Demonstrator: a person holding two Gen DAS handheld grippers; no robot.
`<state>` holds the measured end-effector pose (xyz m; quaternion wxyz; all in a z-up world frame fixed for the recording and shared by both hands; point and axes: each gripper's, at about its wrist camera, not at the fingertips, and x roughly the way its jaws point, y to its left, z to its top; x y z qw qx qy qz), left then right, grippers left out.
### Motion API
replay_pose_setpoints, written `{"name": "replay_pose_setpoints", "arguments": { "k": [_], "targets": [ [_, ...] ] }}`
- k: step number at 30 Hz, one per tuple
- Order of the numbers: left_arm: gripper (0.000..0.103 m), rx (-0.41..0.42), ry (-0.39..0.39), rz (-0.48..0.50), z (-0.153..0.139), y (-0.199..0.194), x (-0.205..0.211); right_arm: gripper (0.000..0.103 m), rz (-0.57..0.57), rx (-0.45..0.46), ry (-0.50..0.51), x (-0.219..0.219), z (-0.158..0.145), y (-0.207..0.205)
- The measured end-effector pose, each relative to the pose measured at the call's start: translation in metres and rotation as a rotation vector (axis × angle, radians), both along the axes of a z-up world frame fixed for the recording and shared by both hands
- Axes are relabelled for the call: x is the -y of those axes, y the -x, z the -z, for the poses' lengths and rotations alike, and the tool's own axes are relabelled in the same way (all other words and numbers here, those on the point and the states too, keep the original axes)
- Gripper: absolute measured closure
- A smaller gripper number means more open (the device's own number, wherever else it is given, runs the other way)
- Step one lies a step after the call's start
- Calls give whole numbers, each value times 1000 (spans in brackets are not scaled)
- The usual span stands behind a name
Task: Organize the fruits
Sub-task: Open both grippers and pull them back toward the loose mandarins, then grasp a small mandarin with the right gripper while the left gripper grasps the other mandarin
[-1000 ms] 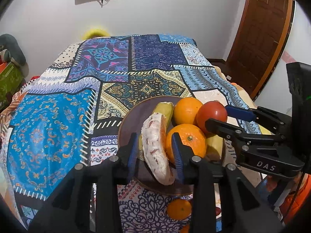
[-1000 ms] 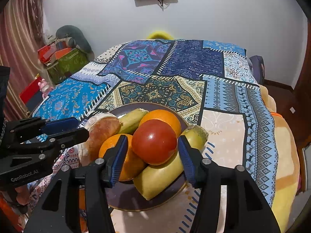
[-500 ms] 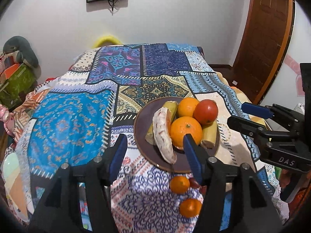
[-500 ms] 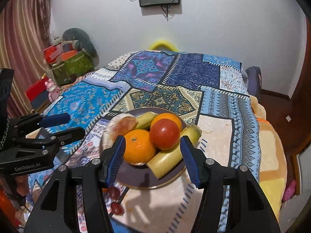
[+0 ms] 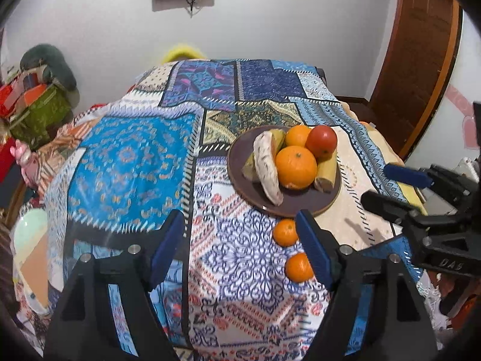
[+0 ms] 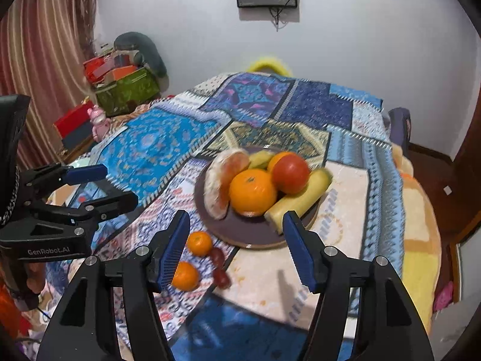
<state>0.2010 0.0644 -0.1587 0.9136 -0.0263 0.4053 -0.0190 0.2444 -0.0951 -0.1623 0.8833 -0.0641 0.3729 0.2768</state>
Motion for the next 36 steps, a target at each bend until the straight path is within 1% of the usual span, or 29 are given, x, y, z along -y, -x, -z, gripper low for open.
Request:
{"name": "replay_pose_setpoints", "arguments": {
  "k": [3, 8, 10, 14, 15, 19, 24, 26, 29, 30, 31, 32, 36],
  "targets": [
    [27, -13, 23, -19, 5, 9, -8, 42, -10, -39, 0, -6, 11, 7],
    [27, -27, 20, -38, 14, 21, -20, 42, -28, -100, 23, -21, 31, 16],
    [27, -31, 25, -38, 16, 24, -25, 42, -37, -125, 29, -26, 39, 19],
    [27, -56, 60, -19, 21, 31, -30, 42, -54, -174, 27, -34, 52, 21],
    [27, -61, 60, -15, 23, 32, -29, 42, -56, -181, 28, -36, 54, 22],
    [27, -78, 15, -16, 33, 34, -25, 42, -84, -217, 45, -46, 67, 26],
    [27, -91, 27, -33, 39, 32, -28, 43, -84, -255, 53, -50, 80, 22],
    [27, -93, 26, -33, 41, 30, -28, 46, -85, -262, 51, -50, 83, 19],
    [27, -97, 16, -33, 42, 27, -26, 54, -99, -259, 55, -53, 84, 18],
    [27, -98, 15, -33, 43, 26, -26, 62, -100, -258, 62, -55, 85, 18],
    [27, -99, 15, -30, 43, 25, -25, 66, -104, -261, 65, -56, 86, 17],
    [27, -99, 16, -29, 43, 24, -25, 68, -106, -264, 63, -56, 87, 17],
    [27, -107, 6, -12, 46, 16, -17, 68, -99, -257, 24, -47, 80, 16]
  ]
}}
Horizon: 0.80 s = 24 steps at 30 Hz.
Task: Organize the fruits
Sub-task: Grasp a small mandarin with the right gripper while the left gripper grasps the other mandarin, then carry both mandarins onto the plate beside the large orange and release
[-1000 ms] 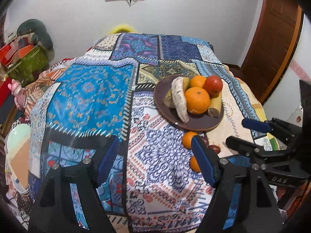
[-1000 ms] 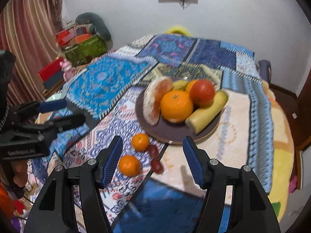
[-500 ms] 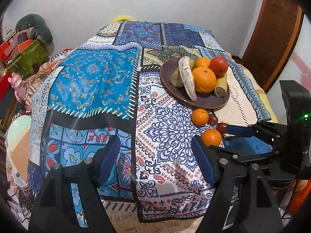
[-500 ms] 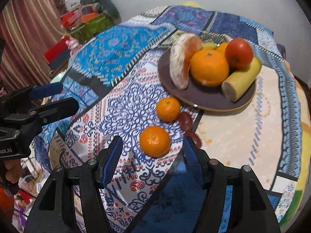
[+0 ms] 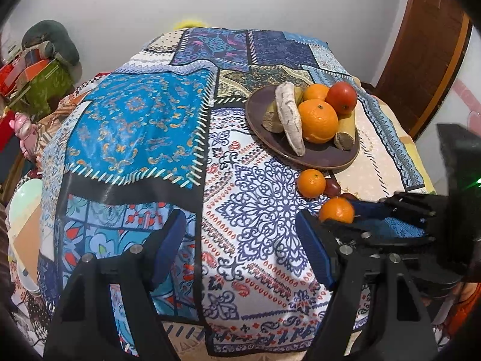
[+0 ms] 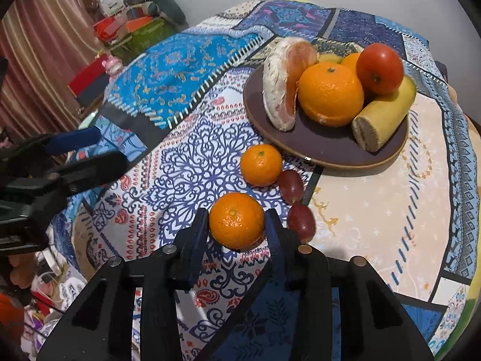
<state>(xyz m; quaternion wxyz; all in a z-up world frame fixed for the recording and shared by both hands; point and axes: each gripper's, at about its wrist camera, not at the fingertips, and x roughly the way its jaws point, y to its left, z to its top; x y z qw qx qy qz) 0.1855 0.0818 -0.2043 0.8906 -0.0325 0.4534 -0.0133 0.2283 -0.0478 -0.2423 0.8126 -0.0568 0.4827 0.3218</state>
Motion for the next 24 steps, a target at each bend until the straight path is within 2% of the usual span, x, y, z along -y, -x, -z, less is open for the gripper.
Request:
{"name": "replay_pose_setpoints", "arguments": {
  "k": [4, 10, 12, 14, 19, 24],
  "targets": [
    [27, -8, -5, 33, 4, -12, 14, 68, 34, 39, -36, 16, -17, -3],
    [27, -25, -1, 102, 14, -36, 42, 68, 106, 104, -36, 45, -34, -13],
    [33, -37, 1, 124, 19, -43, 50, 68, 128, 109, -43, 54, -36, -17],
    [42, -58, 6, 146, 26, -52, 58, 68, 154, 112, -47, 63, -37, -23],
    [52, -99, 20, 173, 43, -65, 67, 68, 191, 101, -52, 76, -33, -34],
    [66, -107, 51, 193, 50, -69, 69, 68, 190, 87, -51, 77, -25, -40]
  ]
}}
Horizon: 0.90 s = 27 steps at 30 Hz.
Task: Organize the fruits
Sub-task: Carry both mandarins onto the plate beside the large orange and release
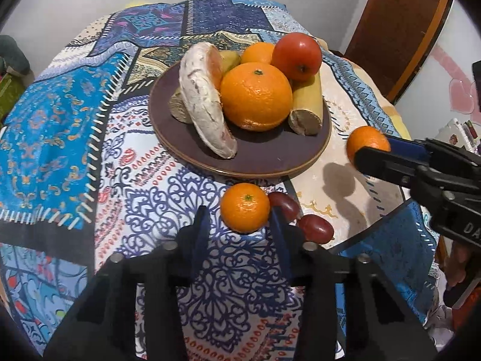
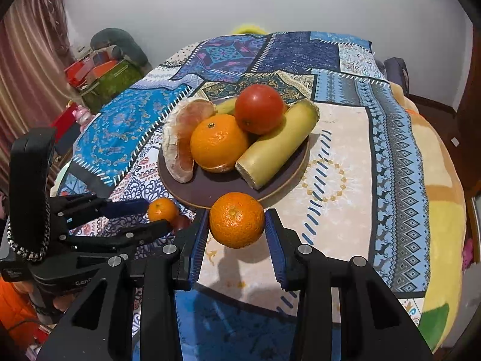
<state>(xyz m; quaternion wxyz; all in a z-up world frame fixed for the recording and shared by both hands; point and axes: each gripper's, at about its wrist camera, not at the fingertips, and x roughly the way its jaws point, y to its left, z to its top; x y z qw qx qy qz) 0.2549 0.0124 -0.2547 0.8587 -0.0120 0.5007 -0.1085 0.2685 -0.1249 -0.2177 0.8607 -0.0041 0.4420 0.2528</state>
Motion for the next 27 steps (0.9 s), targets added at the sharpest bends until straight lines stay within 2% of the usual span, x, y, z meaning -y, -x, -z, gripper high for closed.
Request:
{"name": "replay_pose_setpoints", "arguments": {
  "k": [1, 6, 16, 27],
  "targets": [
    [70, 4, 8, 8, 0, 1, 1, 68, -3, -3, 0, -1, 1, -1],
    [70, 14, 18, -3, -2, 3, -3, 68, -19, -4, 1, -8, 5, -7],
    [70, 92, 52, 7, -31, -7, -4, 68, -25, -7, -4, -18, 9, -20],
    [70, 86, 26, 6, -23, -23, 3, 68, -20, -27, -3, -23, 16, -31]
  ]
}}
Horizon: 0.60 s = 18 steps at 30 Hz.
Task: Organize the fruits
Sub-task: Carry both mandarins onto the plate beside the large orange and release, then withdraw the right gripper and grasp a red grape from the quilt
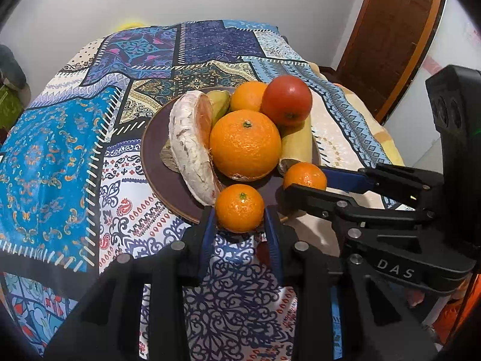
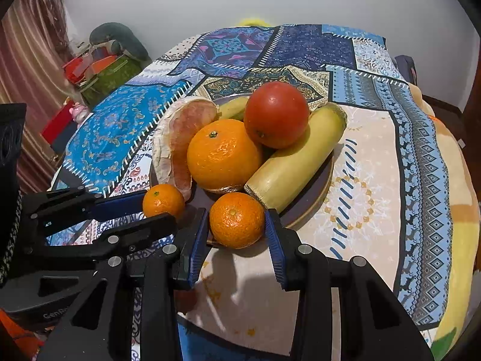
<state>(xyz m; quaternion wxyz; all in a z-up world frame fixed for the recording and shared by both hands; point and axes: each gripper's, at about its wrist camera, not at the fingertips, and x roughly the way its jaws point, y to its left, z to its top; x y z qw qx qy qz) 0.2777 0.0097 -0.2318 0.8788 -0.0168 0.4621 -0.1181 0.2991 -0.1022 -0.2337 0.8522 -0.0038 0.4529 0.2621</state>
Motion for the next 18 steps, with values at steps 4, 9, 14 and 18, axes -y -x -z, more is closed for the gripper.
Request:
{"name": "replay_pose_setpoints", "arguments": {
  "k": [4, 9, 14, 18],
  "targets": [
    [70, -7, 19, -9, 3, -2, -3, 68, -1, -14, -10, -1, 3, -1],
    [70, 2, 7, -9, 0, 0, -1, 68, 1, -28, -15, -1, 4, -2],
    [70, 20, -6, -14, -10, 7, -3, 58, 11, -14, -7, 0, 0, -1],
    [70, 33, -7, -35, -20, 13, -9, 57, 11, 0, -11, 2, -7, 3]
  ]
}}
